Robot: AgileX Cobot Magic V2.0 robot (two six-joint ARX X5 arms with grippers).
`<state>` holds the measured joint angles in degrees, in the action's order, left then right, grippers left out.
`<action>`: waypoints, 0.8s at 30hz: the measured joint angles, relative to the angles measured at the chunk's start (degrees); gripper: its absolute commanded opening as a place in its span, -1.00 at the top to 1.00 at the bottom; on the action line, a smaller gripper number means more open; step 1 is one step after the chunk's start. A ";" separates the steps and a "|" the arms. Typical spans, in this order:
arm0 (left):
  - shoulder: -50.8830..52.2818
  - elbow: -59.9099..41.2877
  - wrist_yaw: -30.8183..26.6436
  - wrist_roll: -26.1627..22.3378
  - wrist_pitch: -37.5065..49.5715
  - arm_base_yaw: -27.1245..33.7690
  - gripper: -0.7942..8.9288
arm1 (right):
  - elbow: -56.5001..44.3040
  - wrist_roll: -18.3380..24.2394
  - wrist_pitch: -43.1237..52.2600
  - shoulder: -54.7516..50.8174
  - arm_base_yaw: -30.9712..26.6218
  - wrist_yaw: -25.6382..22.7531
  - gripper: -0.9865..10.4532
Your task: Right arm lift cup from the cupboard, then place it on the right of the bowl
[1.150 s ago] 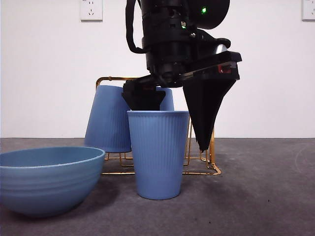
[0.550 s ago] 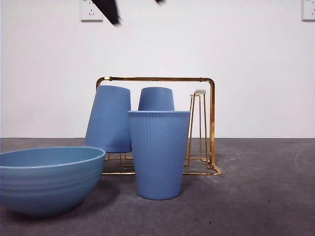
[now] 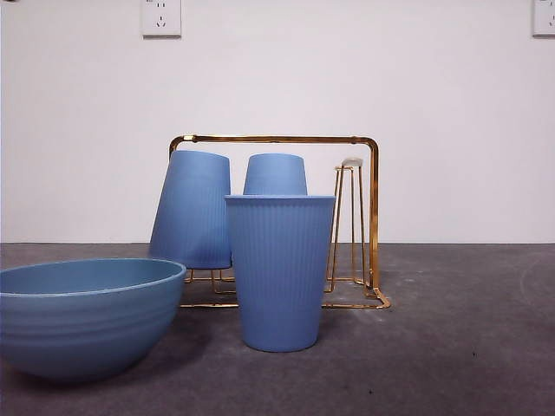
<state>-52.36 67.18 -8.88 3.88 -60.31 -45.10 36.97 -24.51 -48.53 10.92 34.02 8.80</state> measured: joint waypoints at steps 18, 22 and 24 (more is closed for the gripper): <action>30.10 -20.87 0.00 12.70 7.96 0.57 -0.09 | 4.61 2.84 0.96 0.00 0.00 1.53 -0.09; 30.21 -20.87 0.00 12.90 7.93 0.57 0.87 | 4.61 3.15 0.87 0.00 0.00 1.53 0.71; 30.21 -20.87 0.00 13.07 8.09 0.59 0.83 | 4.61 3.43 0.72 0.00 0.00 1.51 0.79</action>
<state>-22.15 46.30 -8.88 16.95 -52.23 -44.51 41.58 -21.08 -47.81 10.92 34.02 10.31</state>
